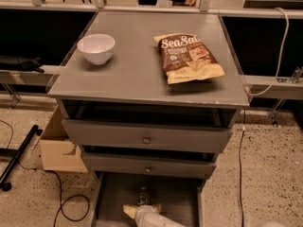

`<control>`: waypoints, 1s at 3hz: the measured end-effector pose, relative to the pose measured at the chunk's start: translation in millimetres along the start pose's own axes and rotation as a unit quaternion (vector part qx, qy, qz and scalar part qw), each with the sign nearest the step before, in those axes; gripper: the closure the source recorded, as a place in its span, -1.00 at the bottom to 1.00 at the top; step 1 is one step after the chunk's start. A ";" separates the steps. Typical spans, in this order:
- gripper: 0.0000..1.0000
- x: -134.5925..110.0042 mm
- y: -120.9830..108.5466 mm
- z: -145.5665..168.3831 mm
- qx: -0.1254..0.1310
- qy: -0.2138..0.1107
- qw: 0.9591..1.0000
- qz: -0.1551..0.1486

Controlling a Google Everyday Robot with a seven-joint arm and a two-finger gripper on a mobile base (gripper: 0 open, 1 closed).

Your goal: Pick water bottle from bottom drawer and place on counter

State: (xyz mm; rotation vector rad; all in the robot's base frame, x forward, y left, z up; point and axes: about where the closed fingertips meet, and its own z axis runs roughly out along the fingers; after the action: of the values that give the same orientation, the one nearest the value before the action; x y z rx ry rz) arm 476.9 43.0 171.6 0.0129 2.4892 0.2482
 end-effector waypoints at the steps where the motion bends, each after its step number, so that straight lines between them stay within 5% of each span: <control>1: -1.00 13.7 -6.0 22.6 0.004 0.024 1.000 0.010; 3: -1.00 13.0 -5.6 43.0 0.017 0.040 0.999 0.014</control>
Offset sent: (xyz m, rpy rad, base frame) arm 0.0047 0.0022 -0.0250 0.0023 0.0473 -0.0109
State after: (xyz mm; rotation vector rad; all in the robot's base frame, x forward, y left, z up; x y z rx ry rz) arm 492.3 45.9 129.1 0.0542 2.5748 0.2220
